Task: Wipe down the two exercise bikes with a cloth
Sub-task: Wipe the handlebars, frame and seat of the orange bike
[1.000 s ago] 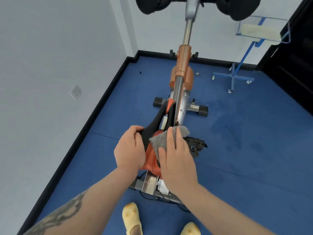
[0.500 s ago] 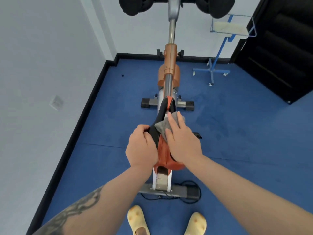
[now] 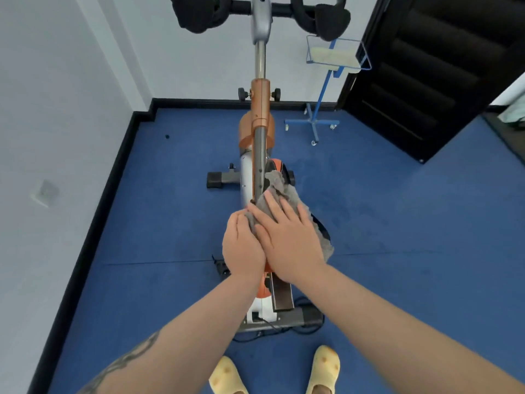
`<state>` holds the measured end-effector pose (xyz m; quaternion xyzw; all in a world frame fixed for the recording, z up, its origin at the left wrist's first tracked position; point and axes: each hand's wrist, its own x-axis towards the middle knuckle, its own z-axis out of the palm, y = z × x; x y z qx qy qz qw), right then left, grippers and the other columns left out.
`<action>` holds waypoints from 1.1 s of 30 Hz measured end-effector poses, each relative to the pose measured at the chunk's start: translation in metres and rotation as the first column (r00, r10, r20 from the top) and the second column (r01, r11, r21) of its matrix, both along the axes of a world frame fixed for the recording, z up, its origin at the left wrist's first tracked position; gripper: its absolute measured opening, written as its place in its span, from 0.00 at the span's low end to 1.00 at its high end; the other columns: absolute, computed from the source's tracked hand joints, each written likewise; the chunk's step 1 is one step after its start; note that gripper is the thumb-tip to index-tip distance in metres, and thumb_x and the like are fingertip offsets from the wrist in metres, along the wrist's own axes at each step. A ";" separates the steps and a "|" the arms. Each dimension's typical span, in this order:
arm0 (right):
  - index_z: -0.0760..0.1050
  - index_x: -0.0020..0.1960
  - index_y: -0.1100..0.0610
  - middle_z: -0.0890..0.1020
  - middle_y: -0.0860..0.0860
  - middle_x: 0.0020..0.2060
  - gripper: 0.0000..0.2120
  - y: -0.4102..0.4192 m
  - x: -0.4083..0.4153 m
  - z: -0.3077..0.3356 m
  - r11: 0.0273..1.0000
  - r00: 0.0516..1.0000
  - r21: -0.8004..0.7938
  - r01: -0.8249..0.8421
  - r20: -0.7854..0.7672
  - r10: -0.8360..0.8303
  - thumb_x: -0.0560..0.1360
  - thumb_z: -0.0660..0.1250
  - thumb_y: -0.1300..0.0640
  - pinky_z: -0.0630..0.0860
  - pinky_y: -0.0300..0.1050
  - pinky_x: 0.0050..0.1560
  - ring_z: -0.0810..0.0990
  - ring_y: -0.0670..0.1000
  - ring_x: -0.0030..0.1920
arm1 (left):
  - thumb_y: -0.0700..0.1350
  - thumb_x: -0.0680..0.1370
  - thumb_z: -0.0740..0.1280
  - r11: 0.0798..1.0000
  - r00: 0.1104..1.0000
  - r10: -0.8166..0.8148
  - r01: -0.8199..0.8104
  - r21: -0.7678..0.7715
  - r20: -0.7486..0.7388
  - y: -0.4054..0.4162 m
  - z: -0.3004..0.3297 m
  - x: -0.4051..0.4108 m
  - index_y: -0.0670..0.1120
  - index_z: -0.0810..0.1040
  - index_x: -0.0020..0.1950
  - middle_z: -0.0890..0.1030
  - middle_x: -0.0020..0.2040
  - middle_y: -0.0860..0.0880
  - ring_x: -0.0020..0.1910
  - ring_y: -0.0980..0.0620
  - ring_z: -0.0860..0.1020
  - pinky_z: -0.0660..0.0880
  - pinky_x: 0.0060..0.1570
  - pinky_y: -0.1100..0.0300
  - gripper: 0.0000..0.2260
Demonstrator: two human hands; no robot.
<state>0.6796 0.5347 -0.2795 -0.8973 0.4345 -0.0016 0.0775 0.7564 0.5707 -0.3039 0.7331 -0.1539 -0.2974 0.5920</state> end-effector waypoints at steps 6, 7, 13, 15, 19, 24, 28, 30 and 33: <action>0.49 0.78 0.42 0.51 0.45 0.79 0.23 -0.008 -0.031 0.001 0.996 0.996 0.058 -0.072 0.047 0.070 0.84 0.43 0.46 0.49 0.49 0.77 0.48 0.47 0.78 | 0.48 0.84 0.53 0.995 0.988 -0.096 0.094 0.022 0.123 0.001 0.002 -0.003 0.52 0.78 0.53 0.80 0.48 0.56 0.52 0.54 0.77 0.69 0.46 0.61 0.14; 0.48 0.79 0.43 0.49 0.45 0.79 0.23 -0.020 -0.026 0.002 0.998 0.999 0.058 -0.026 0.021 0.025 0.84 0.43 0.47 0.50 0.48 0.76 0.46 0.47 0.78 | 0.49 0.84 0.53 0.994 0.986 -0.098 0.091 0.056 0.131 0.000 0.003 -0.002 0.52 0.77 0.53 0.80 0.48 0.56 0.51 0.54 0.76 0.68 0.44 0.60 0.13; 0.49 0.79 0.46 0.52 0.50 0.79 0.25 0.029 -0.028 -0.012 0.911 0.907 -0.009 0.413 0.096 -0.410 0.83 0.45 0.47 0.55 0.52 0.75 0.52 0.53 0.77 | 0.48 0.79 0.63 0.900 0.926 -0.334 0.259 0.350 0.173 -0.022 0.017 0.013 0.50 0.70 0.53 0.74 0.52 0.51 0.53 0.50 0.70 0.70 0.48 0.51 0.05; 0.46 0.79 0.47 0.51 0.49 0.79 0.26 0.036 -0.033 -0.013 0.898 0.894 0.057 0.437 0.084 -0.441 0.82 0.43 0.46 0.56 0.53 0.75 0.50 0.53 0.78 | 0.48 0.79 0.62 0.881 0.883 -0.374 0.242 0.406 0.284 -0.025 0.020 0.008 0.50 0.69 0.53 0.72 0.51 0.51 0.52 0.50 0.68 0.67 0.46 0.52 0.05; 0.48 0.79 0.47 0.60 0.50 0.75 0.25 -0.014 -0.016 -0.004 0.752 0.771 0.307 0.584 0.080 -0.632 0.83 0.44 0.44 0.65 0.58 0.68 0.62 0.57 0.72 | 0.50 0.80 0.60 0.893 0.834 -0.383 0.225 0.390 0.397 -0.021 0.016 0.005 0.52 0.69 0.55 0.71 0.51 0.54 0.50 0.53 0.67 0.66 0.44 0.53 0.05; 0.46 0.79 0.47 0.62 0.47 0.74 0.27 0.007 -0.025 -0.009 0.861 0.863 0.057 0.506 -0.029 -0.505 0.82 0.45 0.43 0.49 0.70 0.70 0.65 0.52 0.71 | 0.51 0.79 0.58 0.893 0.837 -0.377 0.216 0.394 0.396 -0.019 0.014 0.006 0.53 0.72 0.58 0.76 0.53 0.55 0.53 0.52 0.72 0.71 0.47 0.52 0.09; 0.53 0.78 0.51 0.69 0.51 0.70 0.26 -0.026 -0.022 -0.010 0.878 0.892 0.188 0.440 0.021 -0.451 0.82 0.45 0.44 0.60 0.61 0.70 0.73 0.55 0.64 | 0.51 0.79 0.59 0.895 0.835 -0.358 0.179 0.409 0.418 -0.024 0.013 0.004 0.55 0.73 0.56 0.76 0.50 0.57 0.51 0.53 0.73 0.70 0.44 0.54 0.08; 0.59 0.73 0.54 0.74 0.55 0.65 0.23 -0.048 -0.013 -0.003 0.838 0.879 0.345 0.423 0.068 -0.472 0.82 0.45 0.45 0.71 0.54 0.58 0.76 0.58 0.59 | 0.51 0.78 0.59 0.894 0.841 -0.350 0.168 0.416 0.412 -0.023 0.012 0.003 0.56 0.73 0.55 0.76 0.49 0.58 0.50 0.54 0.74 0.70 0.44 0.54 0.07; 0.54 0.76 0.54 0.69 0.52 0.69 0.26 -0.034 -0.024 -0.004 0.913 0.926 0.229 0.337 0.094 -0.365 0.82 0.45 0.44 0.71 0.51 0.54 0.74 0.56 0.61 | 0.51 0.78 0.59 0.897 0.848 -0.334 0.151 0.416 0.412 -0.022 0.012 0.003 0.58 0.74 0.54 0.77 0.48 0.60 0.49 0.56 0.75 0.72 0.45 0.54 0.07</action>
